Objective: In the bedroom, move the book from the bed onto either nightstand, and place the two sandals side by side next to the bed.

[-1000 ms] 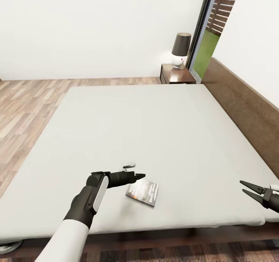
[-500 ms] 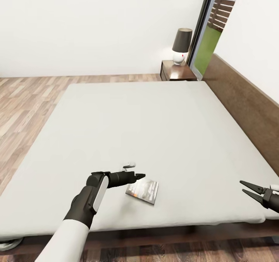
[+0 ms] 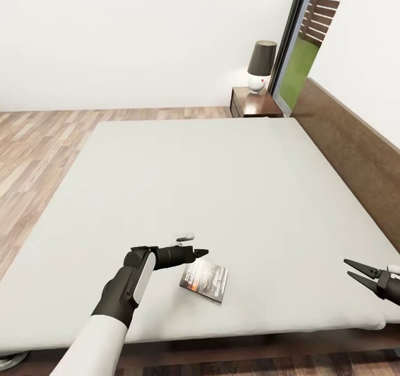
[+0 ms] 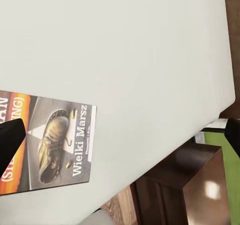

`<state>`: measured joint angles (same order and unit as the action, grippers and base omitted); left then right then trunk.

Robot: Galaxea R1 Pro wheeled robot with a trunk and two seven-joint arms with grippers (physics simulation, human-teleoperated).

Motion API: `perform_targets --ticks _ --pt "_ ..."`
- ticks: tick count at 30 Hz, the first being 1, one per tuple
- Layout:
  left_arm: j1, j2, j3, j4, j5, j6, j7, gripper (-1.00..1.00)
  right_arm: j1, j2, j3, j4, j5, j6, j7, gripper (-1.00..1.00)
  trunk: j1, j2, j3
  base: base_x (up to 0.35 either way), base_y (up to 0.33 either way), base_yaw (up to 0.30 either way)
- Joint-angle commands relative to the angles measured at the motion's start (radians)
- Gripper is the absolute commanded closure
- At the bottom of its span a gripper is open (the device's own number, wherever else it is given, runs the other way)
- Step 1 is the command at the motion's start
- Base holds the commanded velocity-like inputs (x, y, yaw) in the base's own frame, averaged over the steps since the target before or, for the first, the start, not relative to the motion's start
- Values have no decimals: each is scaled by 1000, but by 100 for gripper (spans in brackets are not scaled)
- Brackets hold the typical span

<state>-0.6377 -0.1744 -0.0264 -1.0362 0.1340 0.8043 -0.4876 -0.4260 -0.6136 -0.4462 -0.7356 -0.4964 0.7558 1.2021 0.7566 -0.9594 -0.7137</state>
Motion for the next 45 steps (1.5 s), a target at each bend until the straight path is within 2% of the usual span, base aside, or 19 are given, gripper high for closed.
perform_targets --ticks 1,10,34,45 --pt "0 0 0 -1 10 9 4 -100 0 0 0 0 -4 7 1 -100 0 -1 -1 4 0 0" --pt "0 0 0 -1 10 9 4 -100 0 0 1 -40 -4 7 2 -100 0 -1 -1 1 0 0" --pt "0 0 0 -1 10 9 3 -100 0 0 1 -43 -4 7 1 -100 0 -1 -1 0 0 0" --pt "0 0 0 3 11 -5 8 -100 0 0 1 -43 -4 7 1 -100 0 -1 -13 0 0 94"
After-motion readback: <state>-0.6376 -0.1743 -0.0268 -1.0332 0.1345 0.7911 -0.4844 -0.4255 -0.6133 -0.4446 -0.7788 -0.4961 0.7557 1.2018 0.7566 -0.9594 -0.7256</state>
